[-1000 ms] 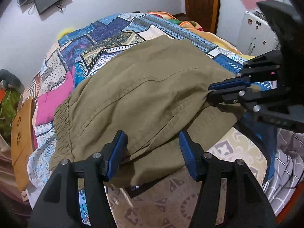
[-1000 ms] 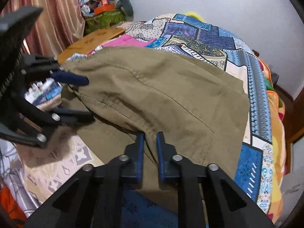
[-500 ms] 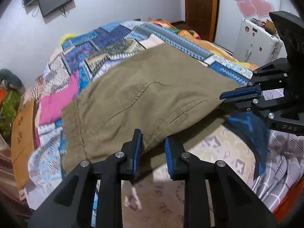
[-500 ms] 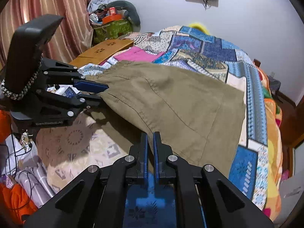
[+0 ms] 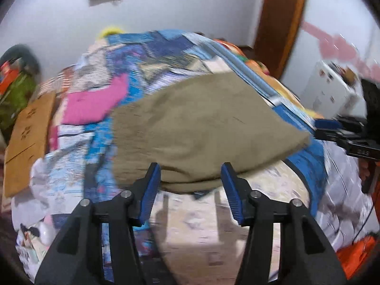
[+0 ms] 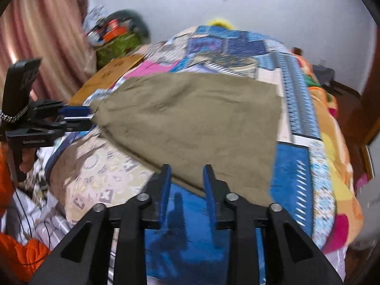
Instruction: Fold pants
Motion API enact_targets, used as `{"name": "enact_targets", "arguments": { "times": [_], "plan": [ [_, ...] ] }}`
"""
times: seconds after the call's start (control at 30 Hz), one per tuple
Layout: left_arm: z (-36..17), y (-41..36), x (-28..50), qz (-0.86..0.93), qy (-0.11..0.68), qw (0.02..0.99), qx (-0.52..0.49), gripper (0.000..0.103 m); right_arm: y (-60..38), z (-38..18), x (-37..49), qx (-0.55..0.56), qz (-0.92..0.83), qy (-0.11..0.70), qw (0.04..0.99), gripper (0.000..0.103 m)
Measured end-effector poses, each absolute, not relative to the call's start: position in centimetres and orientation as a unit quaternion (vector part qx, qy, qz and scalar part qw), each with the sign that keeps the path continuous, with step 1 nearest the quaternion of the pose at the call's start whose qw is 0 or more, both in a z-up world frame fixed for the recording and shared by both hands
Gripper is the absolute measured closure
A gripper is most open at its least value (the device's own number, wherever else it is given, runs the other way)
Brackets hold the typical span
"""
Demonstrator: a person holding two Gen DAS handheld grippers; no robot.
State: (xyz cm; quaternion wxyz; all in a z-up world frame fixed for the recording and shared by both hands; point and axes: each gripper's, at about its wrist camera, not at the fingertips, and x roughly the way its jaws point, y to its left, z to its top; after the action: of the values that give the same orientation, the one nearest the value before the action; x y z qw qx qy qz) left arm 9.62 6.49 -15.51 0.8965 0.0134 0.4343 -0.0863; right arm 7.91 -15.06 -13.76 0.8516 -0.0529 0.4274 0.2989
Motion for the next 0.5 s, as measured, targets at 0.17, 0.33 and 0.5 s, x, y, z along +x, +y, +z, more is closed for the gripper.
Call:
{"name": "enact_targets", "arguments": {
  "times": [0.17,0.33,0.5],
  "plan": [
    [-16.0,11.2,11.7,-0.028,0.446,0.894,-0.044,0.035,-18.9,-13.0,8.7,-0.006,0.232,0.417,0.879,0.066],
    [-19.0,13.8,13.6,-0.009,0.488,0.866,-0.110,0.034,-21.5,-13.9,9.6,0.024,0.178,0.432,0.884,0.066],
    [-21.1,13.8,13.9,-0.026,0.502,0.850,-0.155,0.039,-22.4,-16.5,10.1,0.057,0.165,0.467,0.867,0.066]
  ]
}}
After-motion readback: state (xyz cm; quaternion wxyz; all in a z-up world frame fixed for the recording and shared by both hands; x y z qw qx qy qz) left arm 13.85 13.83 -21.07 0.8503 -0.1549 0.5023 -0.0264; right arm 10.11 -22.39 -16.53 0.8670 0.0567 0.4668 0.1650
